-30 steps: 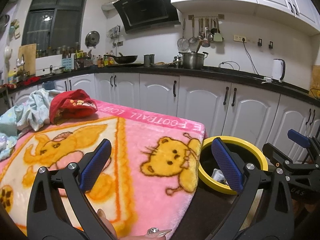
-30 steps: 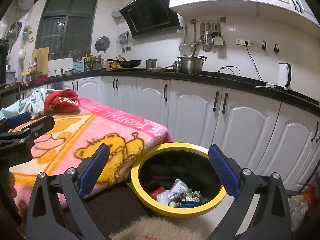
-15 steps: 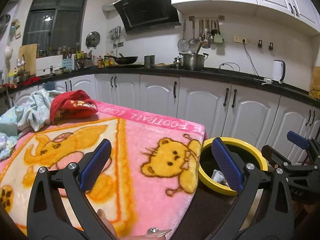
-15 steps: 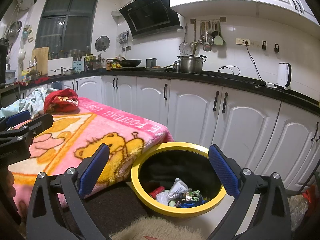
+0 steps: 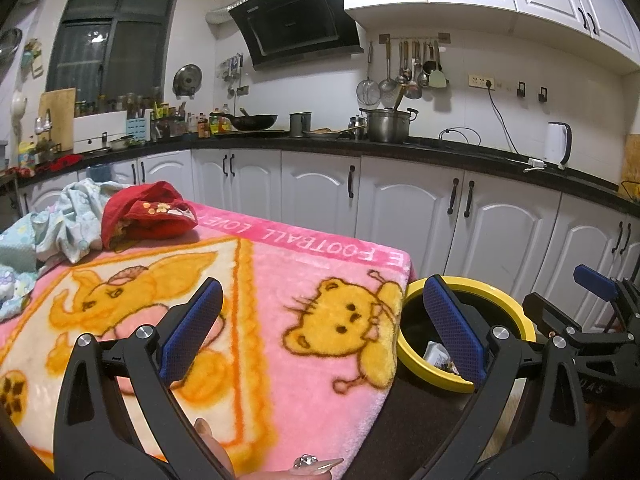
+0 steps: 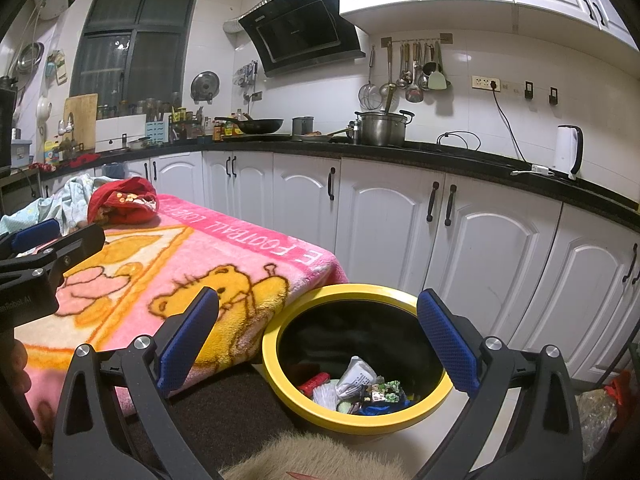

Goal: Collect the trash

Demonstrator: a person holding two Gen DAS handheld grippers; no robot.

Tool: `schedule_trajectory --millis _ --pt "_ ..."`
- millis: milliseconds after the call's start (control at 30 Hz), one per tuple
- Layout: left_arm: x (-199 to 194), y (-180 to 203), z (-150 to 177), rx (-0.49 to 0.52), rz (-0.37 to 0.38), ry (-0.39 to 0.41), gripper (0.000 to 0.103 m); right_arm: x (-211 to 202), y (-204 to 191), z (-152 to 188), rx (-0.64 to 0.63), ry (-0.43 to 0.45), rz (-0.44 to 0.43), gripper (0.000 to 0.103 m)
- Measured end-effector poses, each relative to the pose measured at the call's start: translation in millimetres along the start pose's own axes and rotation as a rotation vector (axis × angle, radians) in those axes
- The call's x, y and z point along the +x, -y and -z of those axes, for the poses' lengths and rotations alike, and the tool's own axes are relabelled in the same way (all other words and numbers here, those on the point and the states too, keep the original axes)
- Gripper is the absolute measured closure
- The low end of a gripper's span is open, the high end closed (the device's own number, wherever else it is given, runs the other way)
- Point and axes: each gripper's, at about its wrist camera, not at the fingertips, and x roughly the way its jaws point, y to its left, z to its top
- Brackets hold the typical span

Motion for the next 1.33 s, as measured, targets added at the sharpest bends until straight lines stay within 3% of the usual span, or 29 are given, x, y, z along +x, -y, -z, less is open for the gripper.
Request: schedule_trajectory --millis 800,1033,1100,1200,1267,1300,1333 --pt "2 -2 -5 -0.002 -0.001 -0.012 0.011 1 3 4 0.005 -0.01 0.004 0.006" --pt "10 -17 -3 -0.054 -0.033 -0.084 0.011 4 4 -3 0.01 -0.023 -0.005 0.006" --pt "7 -35 -7 -0.106 -0.045 -0.116 0.011 10 -8 -17 -0.012 -0.045 -0.068 0.006" --pt "0 -95 -14 -0.204 -0.169 -0.194 0.011 26 -44 -40 -0.056 -0.076 -0.204 0.006" --pt "-9 -164 -15 -0.289 -0.351 -0.229 0.011 42 -86 -55 -0.106 -0.115 -0.35 0.006" --pt "-12 -191 -13 -0.316 -0.432 -0.248 0.011 54 -127 -61 -0.161 -0.156 -0.441 0.006" --pt "-16 -239 -6 -0.368 -0.577 -0.295 0.011 61 -151 -62 -0.196 -0.189 -0.5 0.006"
